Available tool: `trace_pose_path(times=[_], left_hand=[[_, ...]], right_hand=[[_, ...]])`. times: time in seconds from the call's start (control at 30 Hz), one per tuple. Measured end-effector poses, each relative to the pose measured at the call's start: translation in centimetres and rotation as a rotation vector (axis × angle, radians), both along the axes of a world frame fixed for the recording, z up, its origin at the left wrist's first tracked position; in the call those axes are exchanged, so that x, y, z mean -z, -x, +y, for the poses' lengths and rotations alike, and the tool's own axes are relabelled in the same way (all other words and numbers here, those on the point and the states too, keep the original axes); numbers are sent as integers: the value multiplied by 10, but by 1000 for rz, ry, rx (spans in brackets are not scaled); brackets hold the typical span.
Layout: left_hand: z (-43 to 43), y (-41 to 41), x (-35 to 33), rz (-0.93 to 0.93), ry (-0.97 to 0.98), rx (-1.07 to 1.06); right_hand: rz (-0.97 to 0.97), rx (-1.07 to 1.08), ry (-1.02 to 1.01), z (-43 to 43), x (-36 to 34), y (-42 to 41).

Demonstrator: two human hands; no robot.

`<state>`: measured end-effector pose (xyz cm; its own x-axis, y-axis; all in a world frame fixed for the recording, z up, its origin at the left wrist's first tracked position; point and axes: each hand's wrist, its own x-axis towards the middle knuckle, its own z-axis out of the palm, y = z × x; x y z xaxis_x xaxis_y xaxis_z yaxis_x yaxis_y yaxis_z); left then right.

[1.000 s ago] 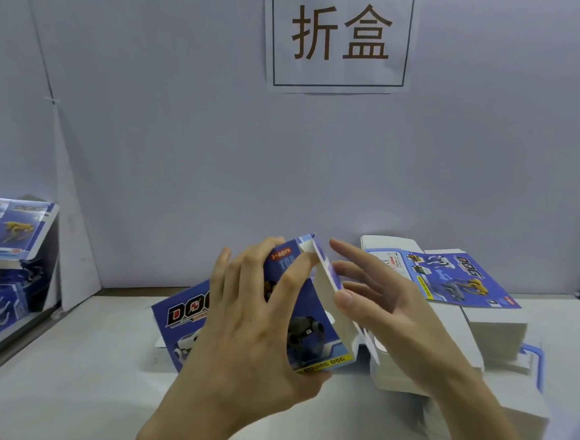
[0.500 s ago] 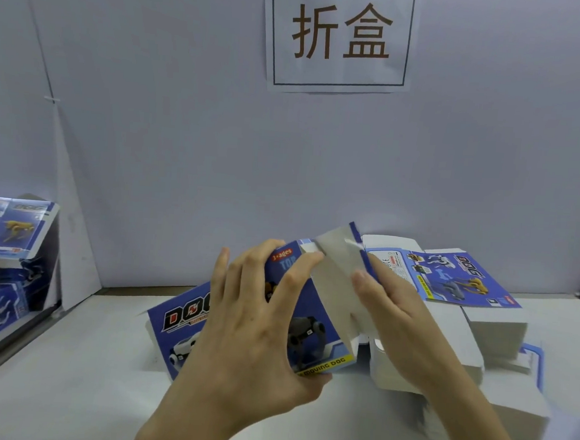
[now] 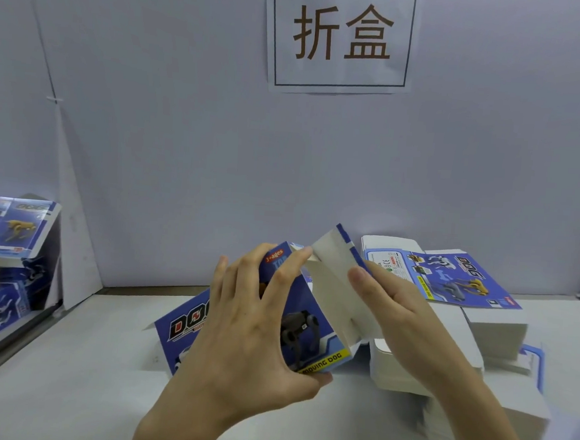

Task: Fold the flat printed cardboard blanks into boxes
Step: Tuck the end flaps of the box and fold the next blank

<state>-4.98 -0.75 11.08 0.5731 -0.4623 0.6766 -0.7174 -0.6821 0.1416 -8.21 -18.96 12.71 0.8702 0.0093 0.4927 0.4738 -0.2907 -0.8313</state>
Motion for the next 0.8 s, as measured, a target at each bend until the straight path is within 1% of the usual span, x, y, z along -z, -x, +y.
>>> trace_pose_path(times=[0.17,0.27,0.33,0.43,0.53,0.6,0.7,0.73,0.8], left_hand=[[-3,5,-1,-34,89,36],[-5,7,-1,-84,72,24],[-7,7,0,-74,53,24],[-8,7,1,-55,46,19],[-8,6,0,-65,69,18],[-8,6,1,-66,83,18],[-7,4,1,-44,84,-33],[-6,3,1,-31,78,-56],[0,0,0,-44,82,-96]], right_hand=[[5,-138,-106,0,-1,3],[-40,-99,-170,2,2,0],[-52,-98,-207,5,4,-2],[-40,-130,-215,9,6,-3],[-44,-92,-211,9,10,-7],[-34,-54,-177,11,12,-9],[-59,-13,21,13,14,-7],[-43,-36,57,15,13,-5],[-9,-100,54,19,12,-2]])
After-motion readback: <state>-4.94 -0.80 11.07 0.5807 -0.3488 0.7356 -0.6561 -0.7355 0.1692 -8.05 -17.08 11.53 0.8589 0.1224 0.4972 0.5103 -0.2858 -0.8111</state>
